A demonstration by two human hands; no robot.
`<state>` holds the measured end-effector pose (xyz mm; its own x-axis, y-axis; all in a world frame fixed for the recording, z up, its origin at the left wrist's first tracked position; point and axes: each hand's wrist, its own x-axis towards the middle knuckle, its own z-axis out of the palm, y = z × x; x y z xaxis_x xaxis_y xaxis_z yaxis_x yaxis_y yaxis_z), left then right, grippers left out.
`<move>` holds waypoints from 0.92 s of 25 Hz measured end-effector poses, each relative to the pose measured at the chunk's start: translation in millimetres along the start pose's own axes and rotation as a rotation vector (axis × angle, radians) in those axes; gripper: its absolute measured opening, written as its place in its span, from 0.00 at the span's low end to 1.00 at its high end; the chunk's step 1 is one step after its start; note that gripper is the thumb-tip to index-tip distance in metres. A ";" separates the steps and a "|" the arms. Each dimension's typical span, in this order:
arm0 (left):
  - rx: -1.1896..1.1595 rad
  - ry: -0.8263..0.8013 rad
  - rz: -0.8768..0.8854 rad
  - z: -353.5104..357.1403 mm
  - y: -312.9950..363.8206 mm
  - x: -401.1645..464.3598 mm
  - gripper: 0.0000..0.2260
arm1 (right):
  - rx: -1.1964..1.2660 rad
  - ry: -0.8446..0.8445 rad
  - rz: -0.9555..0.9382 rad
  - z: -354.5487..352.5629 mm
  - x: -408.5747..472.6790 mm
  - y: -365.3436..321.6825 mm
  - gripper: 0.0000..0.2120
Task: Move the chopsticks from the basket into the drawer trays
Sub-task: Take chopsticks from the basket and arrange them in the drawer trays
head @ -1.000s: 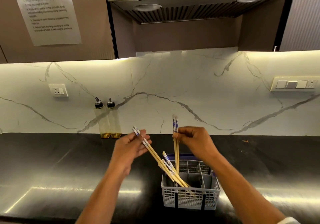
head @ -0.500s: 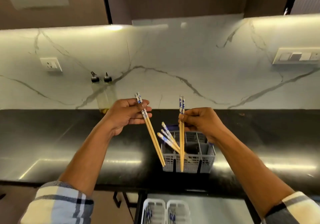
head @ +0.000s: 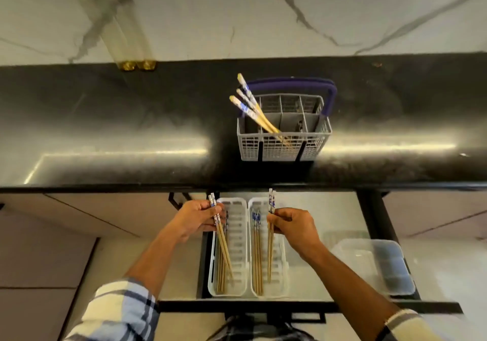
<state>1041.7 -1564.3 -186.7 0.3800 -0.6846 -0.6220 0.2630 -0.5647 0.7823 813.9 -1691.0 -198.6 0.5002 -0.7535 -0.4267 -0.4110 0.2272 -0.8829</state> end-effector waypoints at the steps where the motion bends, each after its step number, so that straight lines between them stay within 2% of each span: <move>1: -0.005 0.004 -0.026 0.7 -7.7 3.8 0.07 | -0.012 0.008 0.028 3.6 1.2 8.9 0.04; 9: 0.094 -0.019 -0.046 6.0 -33.0 34.4 0.10 | -0.248 0.086 0.127 28.4 19.6 43.4 0.05; 23: 0.235 -0.120 -0.116 18.4 -47.0 67.3 0.06 | -0.395 0.192 0.167 57.6 38.7 54.9 0.09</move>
<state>1038.7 -1592.4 -265.9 0.2480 -0.6513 -0.7171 0.0809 -0.7238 0.6853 854.6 -1672.2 -274.9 0.2676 -0.8356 -0.4797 -0.7513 0.1307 -0.6468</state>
